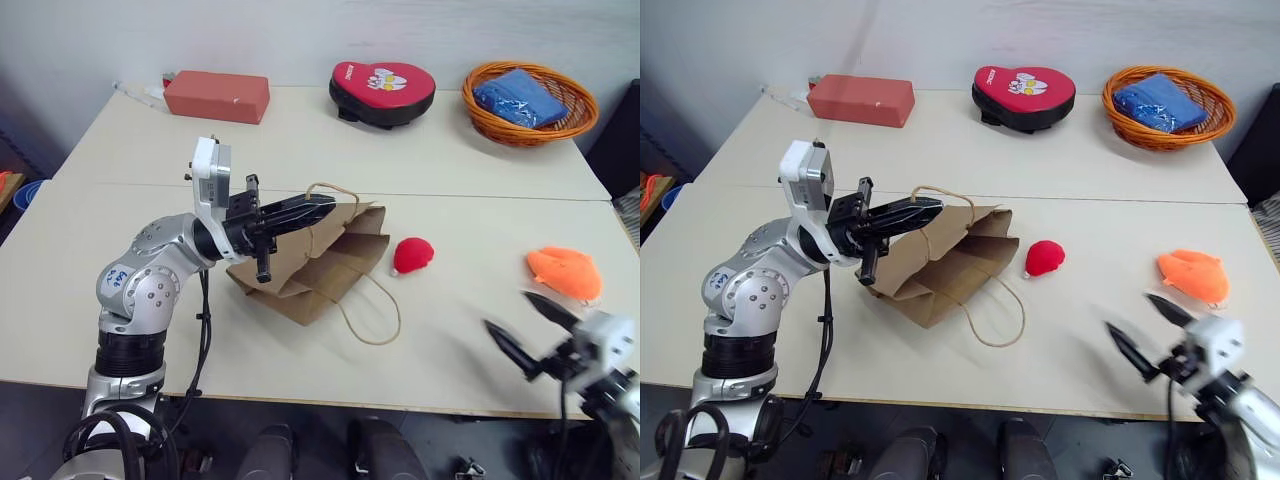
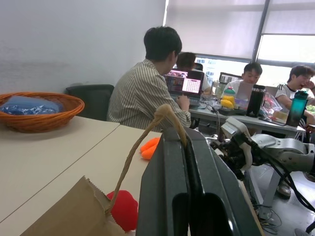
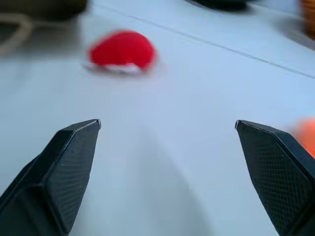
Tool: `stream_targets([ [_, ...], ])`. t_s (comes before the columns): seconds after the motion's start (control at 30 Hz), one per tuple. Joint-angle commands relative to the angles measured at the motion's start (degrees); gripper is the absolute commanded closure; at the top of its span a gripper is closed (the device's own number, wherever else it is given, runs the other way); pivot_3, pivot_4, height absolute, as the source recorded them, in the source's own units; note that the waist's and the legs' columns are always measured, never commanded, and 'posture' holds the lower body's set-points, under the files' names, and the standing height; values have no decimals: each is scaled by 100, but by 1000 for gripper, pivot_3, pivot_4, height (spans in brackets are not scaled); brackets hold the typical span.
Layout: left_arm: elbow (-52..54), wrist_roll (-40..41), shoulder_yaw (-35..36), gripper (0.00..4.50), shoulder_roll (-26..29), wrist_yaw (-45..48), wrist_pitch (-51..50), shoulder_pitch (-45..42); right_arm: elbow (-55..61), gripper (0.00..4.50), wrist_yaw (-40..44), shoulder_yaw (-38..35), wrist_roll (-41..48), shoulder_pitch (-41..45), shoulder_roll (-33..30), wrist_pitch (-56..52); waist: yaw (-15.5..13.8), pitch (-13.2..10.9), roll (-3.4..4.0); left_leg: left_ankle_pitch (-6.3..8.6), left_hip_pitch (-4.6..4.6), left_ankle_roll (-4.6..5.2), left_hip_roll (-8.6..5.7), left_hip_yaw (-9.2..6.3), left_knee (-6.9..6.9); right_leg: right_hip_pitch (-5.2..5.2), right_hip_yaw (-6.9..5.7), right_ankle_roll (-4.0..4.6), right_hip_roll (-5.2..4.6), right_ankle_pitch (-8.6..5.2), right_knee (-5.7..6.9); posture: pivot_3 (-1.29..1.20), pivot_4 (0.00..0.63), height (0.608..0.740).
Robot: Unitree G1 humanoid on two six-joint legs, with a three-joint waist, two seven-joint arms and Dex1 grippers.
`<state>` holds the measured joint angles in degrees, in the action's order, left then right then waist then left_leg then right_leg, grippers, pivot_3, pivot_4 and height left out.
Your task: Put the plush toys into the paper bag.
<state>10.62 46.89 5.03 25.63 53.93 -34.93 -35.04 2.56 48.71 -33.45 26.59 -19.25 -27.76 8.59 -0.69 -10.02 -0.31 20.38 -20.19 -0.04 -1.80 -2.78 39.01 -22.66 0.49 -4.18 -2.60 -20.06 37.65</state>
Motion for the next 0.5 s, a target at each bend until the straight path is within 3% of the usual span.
stream_targets([
  [0.03,54,22,-55,4500,-40,83,51,-127,-341,13,-470,-523,-111,-112,53,418,47,0,2,0,1,-1,0,0,-1,0,0,0,0,0,1,0,150,740],
  [0.23,27,3,-143,4500,-34,130,31,-151,-755,13,-713,-99,-941,219,-572,430,108,0,6,-1,3,-2,1,4,-4,-1,4,0,3,0,3,0,150,740],
  [0.5,216,-7,-260,4500,9,138,-15,-25,-2396,13,-1164,1077,-2432,2197,-2090,221,75,-2,11,-3,0,-1,1,9,1,-8,7,0,6,0,8,0,150,740],
])
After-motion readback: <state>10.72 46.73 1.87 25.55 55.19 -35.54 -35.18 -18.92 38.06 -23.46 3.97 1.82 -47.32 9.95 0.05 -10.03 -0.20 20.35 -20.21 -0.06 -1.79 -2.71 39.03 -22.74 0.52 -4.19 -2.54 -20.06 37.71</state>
